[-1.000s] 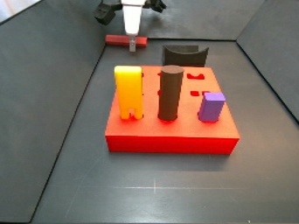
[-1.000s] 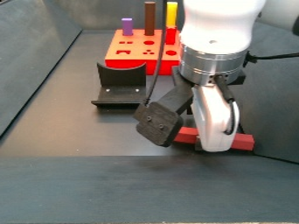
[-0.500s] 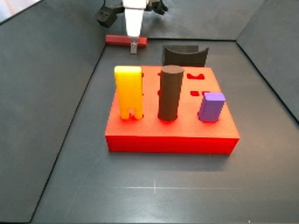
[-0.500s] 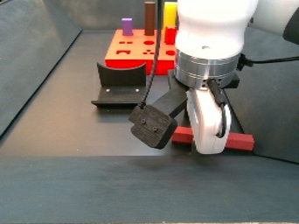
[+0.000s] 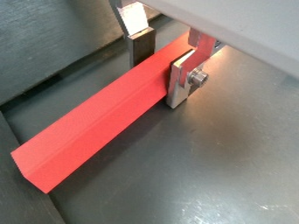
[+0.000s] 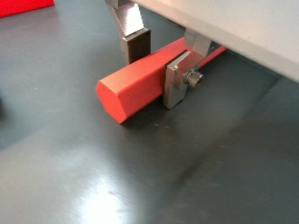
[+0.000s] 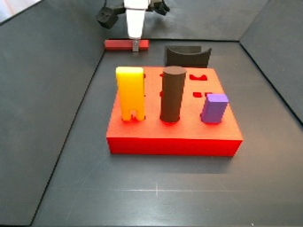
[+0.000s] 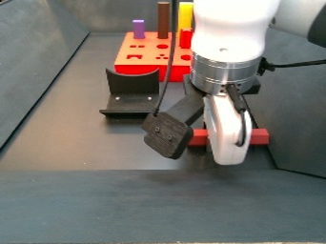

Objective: Pick up the hexagon object. Move up. Place the hexagon object on the fixture. Regrasp the hexagon object. Move to above the board. Insert the hexagon object.
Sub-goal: Pick up the hexagon object, then move up, then place the hexagon object on the fixture.

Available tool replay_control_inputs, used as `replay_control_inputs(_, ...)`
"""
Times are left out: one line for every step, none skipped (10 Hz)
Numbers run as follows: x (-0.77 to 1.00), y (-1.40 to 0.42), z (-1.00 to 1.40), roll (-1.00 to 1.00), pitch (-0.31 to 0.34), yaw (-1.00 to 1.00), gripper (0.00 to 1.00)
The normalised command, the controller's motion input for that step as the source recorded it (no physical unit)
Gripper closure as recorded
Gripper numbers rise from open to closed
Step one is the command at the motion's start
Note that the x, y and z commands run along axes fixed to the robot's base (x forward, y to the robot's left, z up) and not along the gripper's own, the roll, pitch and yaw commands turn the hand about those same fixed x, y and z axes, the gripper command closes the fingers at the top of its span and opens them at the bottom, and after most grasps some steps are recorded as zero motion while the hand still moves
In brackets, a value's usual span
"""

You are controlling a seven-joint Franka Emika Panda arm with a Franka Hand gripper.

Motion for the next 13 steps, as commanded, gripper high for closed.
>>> replay_control_inputs(0.0, 0.0, 0.0, 0.0, 0.0, 0.0, 1.0)
replay_control_inputs(0.0, 0.0, 0.0, 0.0, 0.0, 0.0, 1.0)
replay_control_inputs(0.0, 0.0, 0.0, 0.0, 0.0, 0.0, 1.0)
replay_control_inputs(0.0, 0.0, 0.0, 0.0, 0.0, 0.0, 1.0)
replay_control_inputs(0.0, 0.0, 0.0, 0.0, 0.0, 0.0, 1.0)
replay_control_inputs(0.0, 0.0, 0.0, 0.0, 0.0, 0.0, 1.0)
replay_control_inputs(0.0, 0.0, 0.83, 0.0, 0.0, 0.0, 1.0)
replay_control_inputs(0.0, -0.08, 0.77, -0.01, 0.019, 0.05, 1.0)
replay_control_inputs(0.0, -0.06, 0.67, 0.02, 0.037, 0.04, 1.0)
replay_control_inputs(0.0, -0.03, 0.5, 0.05, 0.085, 0.03, 1.0)
replay_control_inputs(0.0, -0.02, 0.42, 0.06, 0.106, 0.02, 1.0)
replay_control_inputs(0.0, -0.02, 0.27, 0.08, 0.139, 0.02, 1.0)
replay_control_inputs(0.0, 0.0, 1.0, 0.0, 0.0, 0.0, 1.0)
